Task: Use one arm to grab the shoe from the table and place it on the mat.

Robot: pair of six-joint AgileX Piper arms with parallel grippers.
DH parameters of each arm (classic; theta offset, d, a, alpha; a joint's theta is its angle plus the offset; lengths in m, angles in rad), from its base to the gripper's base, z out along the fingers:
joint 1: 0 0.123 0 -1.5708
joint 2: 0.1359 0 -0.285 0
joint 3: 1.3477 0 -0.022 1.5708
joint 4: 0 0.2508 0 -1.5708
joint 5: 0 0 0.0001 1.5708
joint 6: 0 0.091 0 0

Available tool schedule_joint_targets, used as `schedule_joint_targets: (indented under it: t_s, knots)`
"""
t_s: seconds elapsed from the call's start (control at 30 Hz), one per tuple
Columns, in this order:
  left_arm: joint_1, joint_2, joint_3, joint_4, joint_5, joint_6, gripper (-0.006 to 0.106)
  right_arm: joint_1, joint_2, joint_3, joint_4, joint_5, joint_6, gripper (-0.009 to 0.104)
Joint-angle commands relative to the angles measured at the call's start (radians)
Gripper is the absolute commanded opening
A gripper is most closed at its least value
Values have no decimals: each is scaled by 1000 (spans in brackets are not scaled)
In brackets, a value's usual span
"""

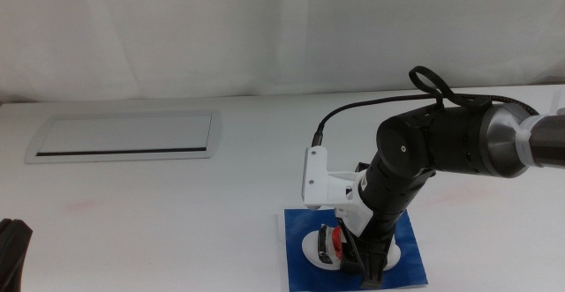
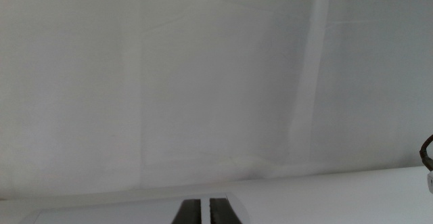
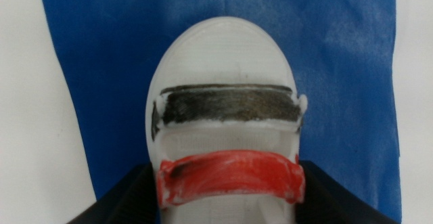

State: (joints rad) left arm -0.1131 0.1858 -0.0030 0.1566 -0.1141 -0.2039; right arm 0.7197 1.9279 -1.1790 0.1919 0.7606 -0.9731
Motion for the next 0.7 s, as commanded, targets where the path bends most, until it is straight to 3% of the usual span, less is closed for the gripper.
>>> schedule_joint_targets:
  t_s: [0.0,0.17,0.23,0.53,0.67]
  knots:
    - [2,-3,38,-5,-14,-6,-3,4,23,4,-1,2,8,26]
    - [2,-3,38,-5,-14,-6,-3,4,5,4,-1,-24,25,84]
    - [2,-3,38,-5,-14,-6,-3,4,-6,4,-7,-46,46,97]
    - [2,-3,38,-5,-14,-6,-3,4,-99,2,-37,-62,58,100]
    - [2,-3,38,-5,-14,-6,-3,-6,-175,-38,-35,-68,151,100]
